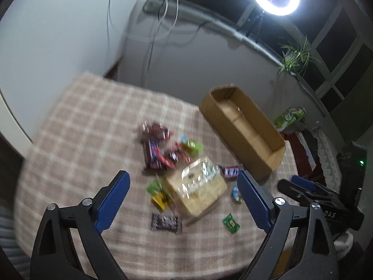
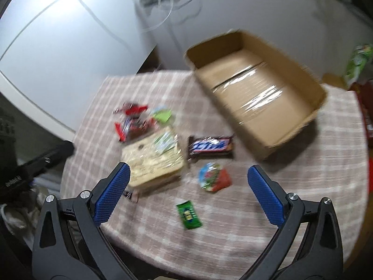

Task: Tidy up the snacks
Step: 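Lower the right tool onto the wrapped bread loaf and close it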

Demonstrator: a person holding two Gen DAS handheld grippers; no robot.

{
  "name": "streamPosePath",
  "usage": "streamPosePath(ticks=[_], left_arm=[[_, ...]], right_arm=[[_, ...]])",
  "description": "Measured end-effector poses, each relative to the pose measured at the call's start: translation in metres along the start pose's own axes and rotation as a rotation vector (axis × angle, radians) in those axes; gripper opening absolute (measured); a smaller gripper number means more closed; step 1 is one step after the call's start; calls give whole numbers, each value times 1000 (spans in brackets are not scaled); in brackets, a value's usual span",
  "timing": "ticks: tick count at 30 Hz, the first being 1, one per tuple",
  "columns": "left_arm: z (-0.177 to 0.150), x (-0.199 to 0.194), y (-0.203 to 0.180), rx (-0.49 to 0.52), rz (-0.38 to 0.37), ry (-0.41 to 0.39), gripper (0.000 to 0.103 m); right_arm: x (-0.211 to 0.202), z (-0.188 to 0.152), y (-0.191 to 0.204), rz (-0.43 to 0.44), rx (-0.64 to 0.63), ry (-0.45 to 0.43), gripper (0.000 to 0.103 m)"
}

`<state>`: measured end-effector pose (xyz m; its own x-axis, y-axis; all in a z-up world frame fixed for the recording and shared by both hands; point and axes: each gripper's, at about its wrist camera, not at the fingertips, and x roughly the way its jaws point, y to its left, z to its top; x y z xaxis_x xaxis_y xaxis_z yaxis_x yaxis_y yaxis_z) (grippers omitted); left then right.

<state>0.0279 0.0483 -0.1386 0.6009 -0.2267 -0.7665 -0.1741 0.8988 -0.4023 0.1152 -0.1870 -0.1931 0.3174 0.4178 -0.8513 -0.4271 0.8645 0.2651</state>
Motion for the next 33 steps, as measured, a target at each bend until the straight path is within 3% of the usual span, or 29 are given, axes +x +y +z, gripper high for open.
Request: streamPosePath(ticks=[5, 11, 17, 19, 25, 28, 33], left_arm=[[-18, 33, 15, -111, -82, 126, 67], [-26, 56, 26, -173, -112, 172, 55], [-31, 67, 35, -168, -122, 183, 51], [-32, 69, 36, -169, -125, 187, 51], [-34, 76, 36, -167, -135, 195, 50], [-33, 80, 35, -161, -147, 203, 44], [-32, 79, 25, -112, -139, 199, 44]], right_arm=[[32, 6, 8, 20, -49, 78, 91], [63, 17, 12, 34, -56, 139, 82], [83, 19, 15, 55, -35, 163, 79], [89, 21, 16, 75, -21, 176, 73], [102, 23, 18, 136, 7, 213, 67], [103, 23, 20, 144, 17, 221, 66], [97, 18, 20, 167, 38, 231, 66]])
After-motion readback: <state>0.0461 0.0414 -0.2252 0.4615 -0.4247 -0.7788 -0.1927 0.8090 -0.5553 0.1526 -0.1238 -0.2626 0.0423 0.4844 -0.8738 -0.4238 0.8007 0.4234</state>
